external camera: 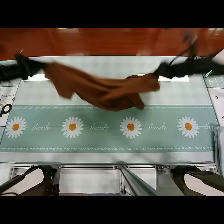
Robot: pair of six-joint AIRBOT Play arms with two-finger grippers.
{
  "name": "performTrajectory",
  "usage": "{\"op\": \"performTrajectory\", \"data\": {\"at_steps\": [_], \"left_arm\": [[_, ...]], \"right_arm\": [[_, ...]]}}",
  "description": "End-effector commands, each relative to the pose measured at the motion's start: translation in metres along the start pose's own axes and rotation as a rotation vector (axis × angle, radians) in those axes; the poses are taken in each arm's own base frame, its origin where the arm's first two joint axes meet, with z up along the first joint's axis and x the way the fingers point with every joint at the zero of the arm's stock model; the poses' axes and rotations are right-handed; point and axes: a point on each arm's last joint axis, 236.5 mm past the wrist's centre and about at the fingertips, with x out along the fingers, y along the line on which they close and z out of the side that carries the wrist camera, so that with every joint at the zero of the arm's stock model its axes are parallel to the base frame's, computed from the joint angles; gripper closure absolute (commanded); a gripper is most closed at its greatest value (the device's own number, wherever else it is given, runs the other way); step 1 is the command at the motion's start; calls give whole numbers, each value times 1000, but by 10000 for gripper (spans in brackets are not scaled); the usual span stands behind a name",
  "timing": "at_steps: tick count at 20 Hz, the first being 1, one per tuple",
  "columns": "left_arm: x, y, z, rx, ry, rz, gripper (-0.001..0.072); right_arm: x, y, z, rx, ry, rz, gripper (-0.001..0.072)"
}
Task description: Fold the shirts.
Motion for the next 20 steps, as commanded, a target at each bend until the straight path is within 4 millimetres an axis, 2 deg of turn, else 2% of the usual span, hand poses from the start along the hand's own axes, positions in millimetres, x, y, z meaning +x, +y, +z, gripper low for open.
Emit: {"op": "performTrajectory", "data": {"at_steps": [1,2,3,4,5,6,8,11,13,15,16,18,20], "left_arm": [[-57,-133,74,222,-294,-77,682],[-75,-174,80,312,-339,-104,683],[-91,-207,80,394,-372,-118,683],[-108,-238,76,472,-407,-122,683],[-123,-263,69,544,-437,-109,683],[-140,-285,60,619,-472,-85,683],[-171,-313,36,744,-538,-3,682],[-213,-317,-2,870,-615,247,682],[-242,-315,-25,911,-676,409,682],[-267,-323,-45,927,-748,479,682],[-274,-327,-55,943,-762,490,682],[-272,-325,-69,941,-725,479,682],[-264,-305,-71,840,-672,484,682]], "right_arm": [[-143,75,101,-255,-364,-121,691],[-183,98,114,-313,-450,-146,691],[-223,124,122,-367,-537,-160,691],[-256,145,123,-415,-613,-166,691],[-286,164,117,-450,-685,-166,691],[-309,175,107,-472,-732,-183,691],[-347,183,79,-500,-791,-247,691],[-390,183,32,-504,-860,-340,691],[-404,175,2,-475,-867,-385,691],[-412,167,-22,-454,-855,-427,691],[-418,159,-30,-426,-852,-458,690],[-422,152,-40,-398,-843,-485,690],[-413,148,-41,-385,-815,-478,690]]}}
